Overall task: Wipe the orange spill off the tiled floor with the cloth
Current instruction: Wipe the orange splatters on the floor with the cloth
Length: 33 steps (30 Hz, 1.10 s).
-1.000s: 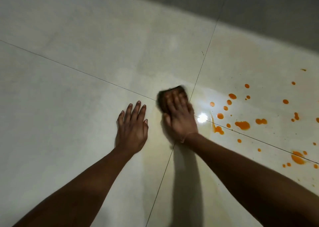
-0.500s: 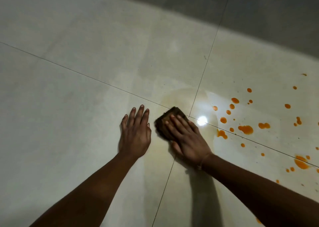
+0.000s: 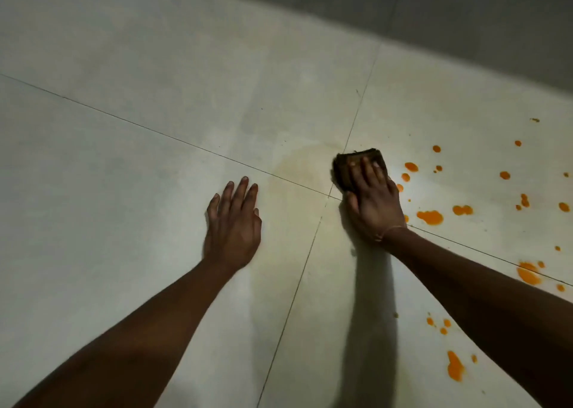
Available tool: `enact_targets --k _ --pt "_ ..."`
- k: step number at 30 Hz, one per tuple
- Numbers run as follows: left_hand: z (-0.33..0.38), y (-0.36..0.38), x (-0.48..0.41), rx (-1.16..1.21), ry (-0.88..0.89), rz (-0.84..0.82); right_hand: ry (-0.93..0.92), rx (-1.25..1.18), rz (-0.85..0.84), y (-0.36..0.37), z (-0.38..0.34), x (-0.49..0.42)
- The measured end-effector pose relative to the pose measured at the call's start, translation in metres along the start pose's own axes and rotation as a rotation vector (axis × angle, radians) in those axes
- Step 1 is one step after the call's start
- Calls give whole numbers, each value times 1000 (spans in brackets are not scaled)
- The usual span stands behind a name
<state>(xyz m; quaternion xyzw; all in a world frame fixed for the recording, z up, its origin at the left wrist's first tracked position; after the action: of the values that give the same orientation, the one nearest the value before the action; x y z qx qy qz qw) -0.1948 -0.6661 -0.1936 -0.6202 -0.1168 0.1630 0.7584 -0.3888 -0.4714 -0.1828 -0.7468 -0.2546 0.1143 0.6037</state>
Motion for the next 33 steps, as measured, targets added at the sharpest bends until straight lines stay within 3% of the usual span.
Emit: enact_targets --k 5,8,10,12,14,16,20,25,28,30,31,33 --pt "3 -4 -4 -14 -57 19 -142 13 -19 4 26 100" --pt "34 -3 -16 103 -152 25 42 -16 20 -7 32 44" --pt "88 5 -20 117 19 9 101 -17 27 -8 34 39" --pt "135 16 -21 116 204 -35 -6 7 29 -2 41 91" --pt "152 26 -20 66 263 -68 -86 8 -5 -1 62 144" --pt "151 33 -19 33 249 -69 -59 -7 3 -5 79 118" --pt "154 24 -29 49 211 -31 197 -54 41 -24 74 22" --pt "157 22 -67 90 246 -12 -20 -48 20 -12 88 128" --pt "154 29 -67 93 244 -20 105 -62 97 -28 102 30" --pt "156 28 -68 87 249 -20 235 -55 48 -36 89 -33" --pt "157 28 -69 88 246 -24 226 -42 38 -31 83 -34" --pt "156 27 -70 84 244 -53 38 0 6 -21 68 18"
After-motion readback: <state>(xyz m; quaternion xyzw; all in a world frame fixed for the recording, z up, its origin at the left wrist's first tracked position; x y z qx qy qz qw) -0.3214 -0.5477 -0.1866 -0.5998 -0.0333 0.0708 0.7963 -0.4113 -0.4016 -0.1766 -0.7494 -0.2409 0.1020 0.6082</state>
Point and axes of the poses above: each hand's wrist, its own x-axis away from the middle knuckle, its own y-axis out of the palm, z = x × y, the point moved 8 cm from there along -x, towards the middle knuckle, and after that the axes turned 9 degrees about y, right-handed, at the moved point
